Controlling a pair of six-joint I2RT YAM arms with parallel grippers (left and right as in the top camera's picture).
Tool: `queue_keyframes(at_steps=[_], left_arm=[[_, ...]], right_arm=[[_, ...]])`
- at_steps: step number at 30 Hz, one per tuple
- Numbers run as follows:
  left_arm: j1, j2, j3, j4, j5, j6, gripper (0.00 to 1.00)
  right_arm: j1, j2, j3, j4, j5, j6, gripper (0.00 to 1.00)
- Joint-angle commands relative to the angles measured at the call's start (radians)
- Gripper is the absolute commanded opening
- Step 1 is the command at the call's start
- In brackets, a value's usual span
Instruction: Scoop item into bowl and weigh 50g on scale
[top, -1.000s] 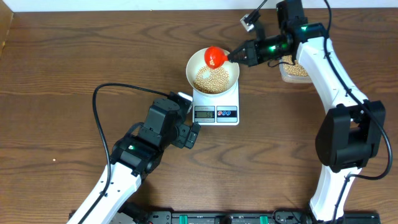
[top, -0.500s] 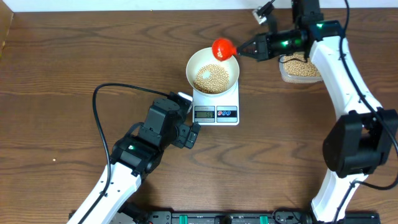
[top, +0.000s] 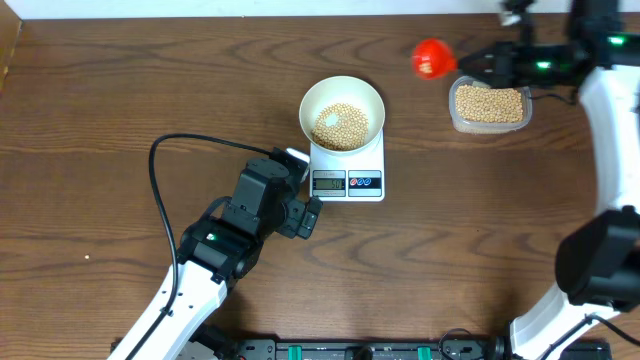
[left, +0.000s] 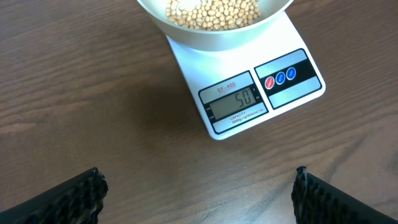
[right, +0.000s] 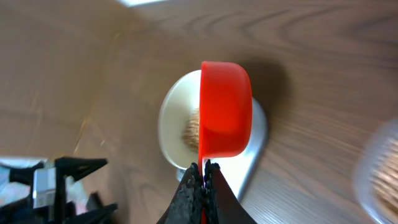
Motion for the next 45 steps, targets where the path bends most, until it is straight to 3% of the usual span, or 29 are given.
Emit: queue_keyframes(at_steps=[1, 6, 10, 14, 36, 45], left_arm=[[0.004, 0.004, 0.011, 0.001, -0.005, 0.006, 0.97], [0.004, 0.004, 0.011, 0.000, -0.005, 0.006, 0.97], [0.004, 0.004, 0.011, 0.001, -0.005, 0.006, 0.97], [0.004, 0.004, 0.011, 0.001, -0.005, 0.006, 0.97], [0.004, 0.004, 0.011, 0.000, -0.005, 0.006, 0.97], [0.004, 0.004, 0.011, 0.001, -0.005, 0.006, 0.97]], right_arm=[[-0.071, -0.039, 0.021, -0.031, 0.088, -0.033, 0.01], [-0.144, -0.038, 0.021, -0.088, 0.228, -0.036, 0.01], [-0.139, -0.036, 0.019, -0.099, 0.489, -0.031, 0.01], [-0.119, -0.031, 0.019, -0.096, 0.604, -0.031, 0.01], [0.182, -0.027, 0.018, -0.096, 1.289, -0.009, 0.01], [0.245, -0.027, 0.018, -0.095, 1.403, -0.008, 0.01]])
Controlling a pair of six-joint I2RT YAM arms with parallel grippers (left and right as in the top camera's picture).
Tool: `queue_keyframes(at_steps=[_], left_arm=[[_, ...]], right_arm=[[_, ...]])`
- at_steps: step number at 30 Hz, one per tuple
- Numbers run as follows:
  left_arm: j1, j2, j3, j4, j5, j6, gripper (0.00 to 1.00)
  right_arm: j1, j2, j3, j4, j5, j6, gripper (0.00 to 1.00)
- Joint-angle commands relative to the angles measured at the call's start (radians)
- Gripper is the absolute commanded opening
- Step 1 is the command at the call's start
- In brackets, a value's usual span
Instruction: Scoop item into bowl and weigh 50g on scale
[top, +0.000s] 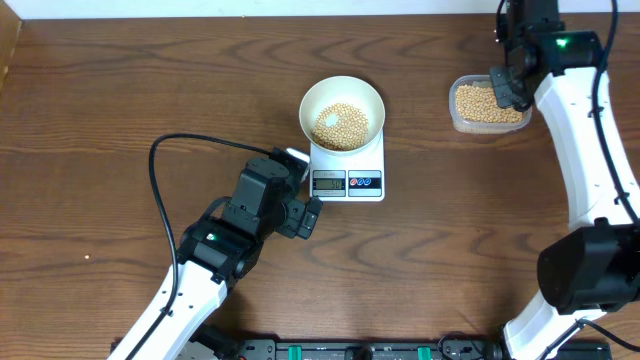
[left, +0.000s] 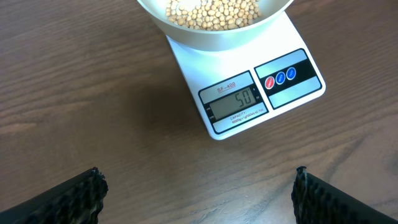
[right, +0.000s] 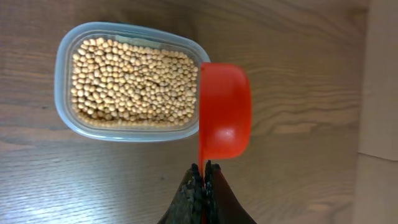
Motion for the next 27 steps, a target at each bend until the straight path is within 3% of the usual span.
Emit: queue_keyframes(at_steps=[1, 6, 15, 27], left_arm=[[0.004, 0.004, 0.011, 0.000, -0.005, 0.006, 0.97], [0.004, 0.004, 0.011, 0.001, -0.005, 0.006, 0.97], [0.004, 0.004, 0.011, 0.001, -0.005, 0.006, 0.97], [0.004, 0.004, 0.011, 0.000, -0.005, 0.006, 0.97]], right_arm=[[0.011, -0.006, 0.016, 0.000, 0.072, 0.014, 0.01], [-0.002, -0.006, 0.016, 0.010, 0.034, 0.106, 0.01], [-0.187, -0.006, 0.016, 0.069, -0.593, 0.246, 0.01], [-0.359, -0.006, -0.151, 0.281, -0.916, 0.579, 0.01]])
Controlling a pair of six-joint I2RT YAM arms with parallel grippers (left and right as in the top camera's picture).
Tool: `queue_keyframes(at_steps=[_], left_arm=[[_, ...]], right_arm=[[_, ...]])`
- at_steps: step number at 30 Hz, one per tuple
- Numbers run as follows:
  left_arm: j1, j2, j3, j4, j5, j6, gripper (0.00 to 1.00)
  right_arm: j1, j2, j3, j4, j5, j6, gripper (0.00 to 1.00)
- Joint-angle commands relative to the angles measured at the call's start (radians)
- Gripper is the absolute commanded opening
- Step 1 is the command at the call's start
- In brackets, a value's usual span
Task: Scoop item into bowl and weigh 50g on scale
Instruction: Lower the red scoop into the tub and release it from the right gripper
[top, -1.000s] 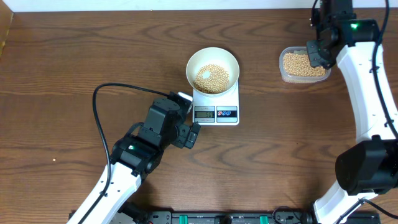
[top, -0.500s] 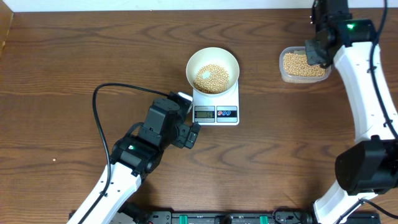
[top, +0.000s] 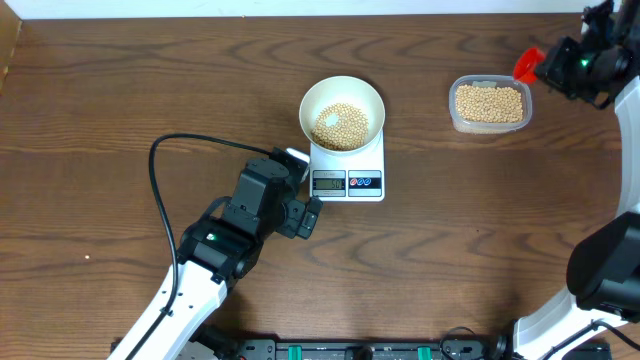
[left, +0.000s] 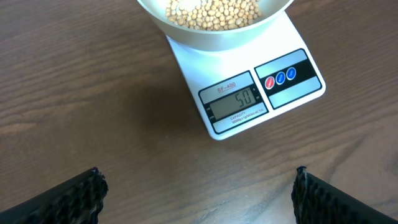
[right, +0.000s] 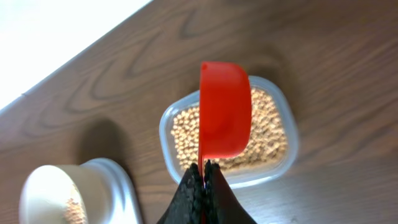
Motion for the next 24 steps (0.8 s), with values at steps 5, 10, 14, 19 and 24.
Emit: queue_keyframes(at_steps=[5, 10, 14, 19, 24], left_arm=[[0.004, 0.004, 0.011, 0.000, -0.005, 0.006, 0.97], [0.004, 0.004, 0.011, 0.000, -0.005, 0.006, 0.97], [0.004, 0.004, 0.011, 0.001, -0.005, 0.006, 0.97], [0.004, 0.004, 0.011, 0.000, -0.005, 0.006, 0.98], [0.004, 0.004, 0.011, 0.000, -0.005, 0.006, 0.97]], right_arm=[[-0.032, -0.006, -0.203, 0.142, -0.242, 0.212, 0.01], [-0.045, -0.006, -0.261, 0.153, -0.247, 0.221, 0.01], [-0.053, -0.006, -0.265, 0.153, -0.246, 0.220, 0.14], [-0.053, -0.006, -0.266, 0.140, -0.246, 0.195, 0.44], [-0.053, -0.006, -0.266, 0.095, -0.203, 0.190, 0.50]])
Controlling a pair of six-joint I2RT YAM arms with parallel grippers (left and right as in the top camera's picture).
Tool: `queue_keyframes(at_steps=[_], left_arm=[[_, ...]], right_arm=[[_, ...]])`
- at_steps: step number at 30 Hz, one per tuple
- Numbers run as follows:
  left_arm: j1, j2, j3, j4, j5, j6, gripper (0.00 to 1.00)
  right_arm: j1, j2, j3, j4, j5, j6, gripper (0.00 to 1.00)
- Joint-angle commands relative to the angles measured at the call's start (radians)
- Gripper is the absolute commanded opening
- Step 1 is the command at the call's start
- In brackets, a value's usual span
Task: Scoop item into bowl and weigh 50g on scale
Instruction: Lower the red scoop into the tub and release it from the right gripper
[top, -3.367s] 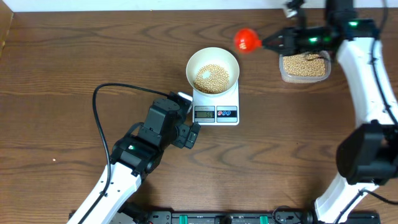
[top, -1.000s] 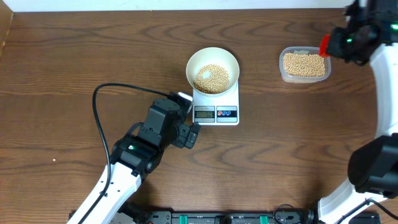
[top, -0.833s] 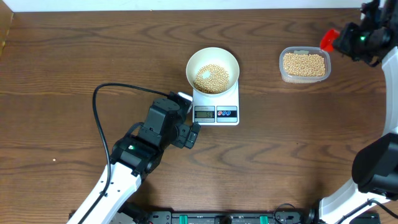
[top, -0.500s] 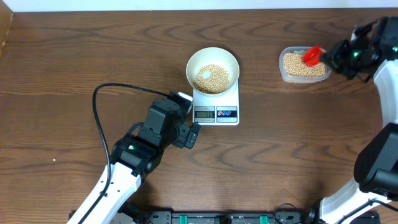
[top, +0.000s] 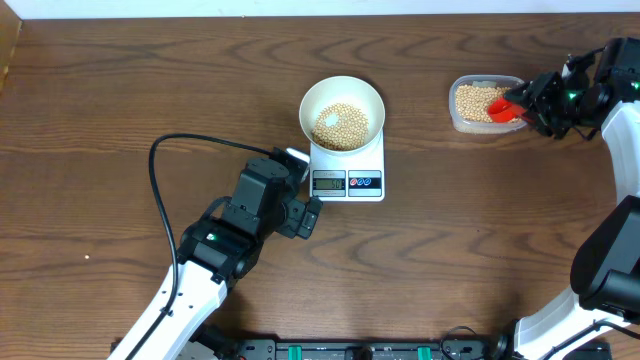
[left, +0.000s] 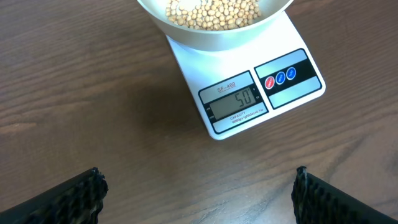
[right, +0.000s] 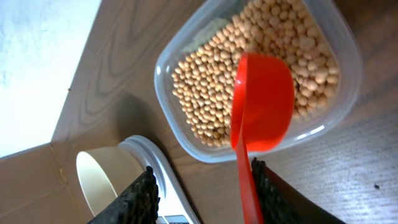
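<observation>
A cream bowl (top: 342, 112) of soybeans stands on the white scale (top: 347, 172), whose display (left: 235, 101) reads 50. At the right, a clear container (top: 487, 104) holds more soybeans. The red scoop (right: 261, 102) lies with its cup on those beans, its handle running back beside one finger. My right gripper (right: 205, 193) is open at the container's right edge, its jaws spread wide. My left gripper (left: 198, 190) is open, low over the table in front of the scale, with nothing between its fingers.
The left arm's black cable (top: 165, 190) loops over the wood left of the scale. The table's far edge (top: 300, 14) runs just behind the bowl and container.
My right gripper was shut on the scoop's handle with the cup above the container. Now it is open and the scoop rests on the container's beans. The left arm has not moved.
My right gripper held the red scoop between the bowl and the container, then at the container's far side, then at its right end. Now it is open with the scoop lying in the container. The scale read 50 throughout and the left arm stayed still.
</observation>
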Motion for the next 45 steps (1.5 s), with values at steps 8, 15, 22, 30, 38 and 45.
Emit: queue_keyframes(at_steps=[8, 15, 22, 30, 38, 45], left_arm=[[0.004, 0.004, 0.011, 0.001, -0.005, 0.006, 0.97], [0.004, 0.004, 0.011, 0.001, -0.005, 0.006, 0.97], [0.004, 0.004, 0.011, 0.000, -0.005, 0.006, 0.97], [0.004, 0.004, 0.011, 0.000, -0.005, 0.006, 0.97], [0.004, 0.004, 0.011, 0.000, -0.005, 0.006, 0.97], [0.004, 0.004, 0.011, 0.001, -0.005, 0.006, 0.97]], right_arm=[[-0.007, -0.006, -0.003, -0.073, 0.097, -0.056, 0.70], [-0.004, -0.006, -0.003, -0.085, 0.109, -0.084, 0.91], [-0.001, -0.006, -0.009, -0.054, 0.128, -0.101, 0.96], [-0.002, -0.007, -0.002, -0.041, 0.128, -0.171, 0.95], [-0.001, -0.045, 0.135, -0.188, 0.124, -0.347, 0.99], [0.025, -0.154, 0.294, -0.354, 0.130, -0.565, 0.99]])
